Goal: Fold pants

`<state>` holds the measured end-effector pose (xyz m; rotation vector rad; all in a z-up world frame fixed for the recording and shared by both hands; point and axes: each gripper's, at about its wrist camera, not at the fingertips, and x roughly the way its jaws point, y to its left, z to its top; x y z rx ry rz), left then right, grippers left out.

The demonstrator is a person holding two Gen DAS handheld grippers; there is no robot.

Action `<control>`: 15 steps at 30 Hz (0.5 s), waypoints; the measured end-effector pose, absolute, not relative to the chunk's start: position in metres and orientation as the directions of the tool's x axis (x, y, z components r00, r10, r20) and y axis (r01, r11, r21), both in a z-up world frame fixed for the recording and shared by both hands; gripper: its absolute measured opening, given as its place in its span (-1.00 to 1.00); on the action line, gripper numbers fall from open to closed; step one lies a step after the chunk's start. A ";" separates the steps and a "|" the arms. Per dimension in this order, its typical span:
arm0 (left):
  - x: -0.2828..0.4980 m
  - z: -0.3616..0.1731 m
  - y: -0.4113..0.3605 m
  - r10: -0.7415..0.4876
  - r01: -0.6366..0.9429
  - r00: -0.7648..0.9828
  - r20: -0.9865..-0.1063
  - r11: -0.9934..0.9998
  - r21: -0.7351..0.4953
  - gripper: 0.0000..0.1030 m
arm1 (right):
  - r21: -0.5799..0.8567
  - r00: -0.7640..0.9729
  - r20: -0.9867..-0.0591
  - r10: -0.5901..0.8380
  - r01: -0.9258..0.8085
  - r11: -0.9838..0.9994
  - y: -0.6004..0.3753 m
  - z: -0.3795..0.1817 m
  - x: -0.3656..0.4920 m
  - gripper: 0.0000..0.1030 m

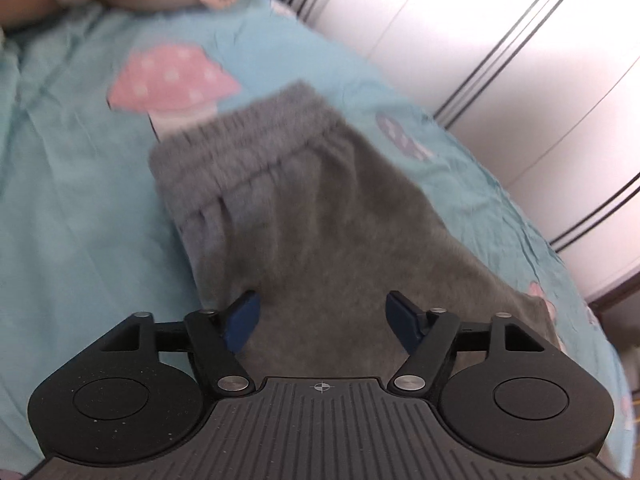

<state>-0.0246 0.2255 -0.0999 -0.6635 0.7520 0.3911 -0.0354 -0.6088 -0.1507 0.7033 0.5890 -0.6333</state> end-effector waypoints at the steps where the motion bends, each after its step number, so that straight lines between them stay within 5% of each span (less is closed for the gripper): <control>1: -0.028 -0.096 0.223 0.126 -0.553 0.680 -0.722 0.734 -0.393 0.71 | 0.392 0.663 -0.676 -0.321 0.693 0.605 -0.608 -0.150 -0.034 -0.25; 3: -0.036 -0.088 0.221 0.179 -0.564 0.704 -0.687 0.729 -0.389 0.89 | 0.388 0.670 -0.674 -0.312 0.680 0.623 -0.607 -0.150 -0.033 -0.12; 10: -0.044 -0.081 0.209 0.086 -0.517 0.726 -0.682 0.722 -0.460 0.90 | 0.345 0.695 -0.666 -0.271 0.609 0.714 -0.594 -0.149 -0.025 0.61; 15: -0.048 -0.070 0.181 0.092 -0.472 0.722 -0.686 0.790 -0.391 0.91 | 0.284 0.682 -0.683 -0.263 0.579 0.764 -0.581 -0.148 -0.015 0.87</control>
